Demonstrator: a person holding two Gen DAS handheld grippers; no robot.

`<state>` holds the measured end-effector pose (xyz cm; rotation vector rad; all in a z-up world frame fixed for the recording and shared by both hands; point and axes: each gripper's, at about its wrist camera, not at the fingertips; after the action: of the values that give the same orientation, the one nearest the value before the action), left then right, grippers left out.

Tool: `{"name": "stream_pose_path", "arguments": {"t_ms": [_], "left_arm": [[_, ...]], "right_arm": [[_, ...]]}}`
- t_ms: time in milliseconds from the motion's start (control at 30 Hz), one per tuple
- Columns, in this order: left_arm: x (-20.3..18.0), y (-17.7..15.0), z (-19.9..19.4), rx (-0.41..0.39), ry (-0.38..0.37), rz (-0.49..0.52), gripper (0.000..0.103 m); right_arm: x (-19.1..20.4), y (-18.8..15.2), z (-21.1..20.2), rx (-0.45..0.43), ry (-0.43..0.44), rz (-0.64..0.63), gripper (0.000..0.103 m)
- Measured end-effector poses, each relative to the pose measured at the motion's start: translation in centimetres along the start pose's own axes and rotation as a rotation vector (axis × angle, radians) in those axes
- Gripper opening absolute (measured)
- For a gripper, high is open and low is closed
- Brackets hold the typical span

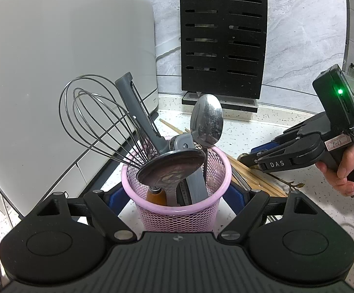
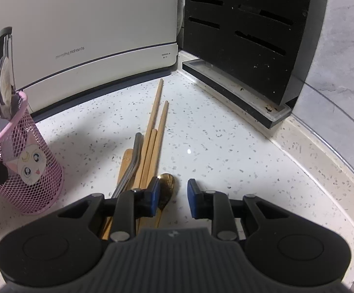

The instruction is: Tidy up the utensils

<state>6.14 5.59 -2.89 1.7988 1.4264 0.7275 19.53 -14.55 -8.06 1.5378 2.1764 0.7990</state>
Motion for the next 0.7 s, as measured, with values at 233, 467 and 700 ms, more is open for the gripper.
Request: {"name": "stream_pose_path", "arguments": {"t_ms": [233,467,700], "left_arm": [[0.0,0.0,0.0,0.0,-0.001,0.0,0.095],[0.0,0.0,0.0,0.001,-0.001,0.0,0.095],[0.1,0.0,0.1,0.001,-0.003,-0.004,0.094]], "right_arm": [[0.7,0.1,-0.2,0.0,-0.011,-0.004,0.005],[-0.5,0.6,-2.3,-0.037,0.029,0.083,0.0],[-0.2,1.6,-7.0,-0.227,0.016,0.165,0.0]]}}
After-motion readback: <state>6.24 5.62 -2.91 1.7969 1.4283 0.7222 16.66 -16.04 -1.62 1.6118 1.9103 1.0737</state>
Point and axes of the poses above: each gripper's, at about its wrist camera, not at the fingertips, and z roughly the way its jaws point, x to its left, y to its top, and after that the axes turned 4 degrees about -y, right-handed
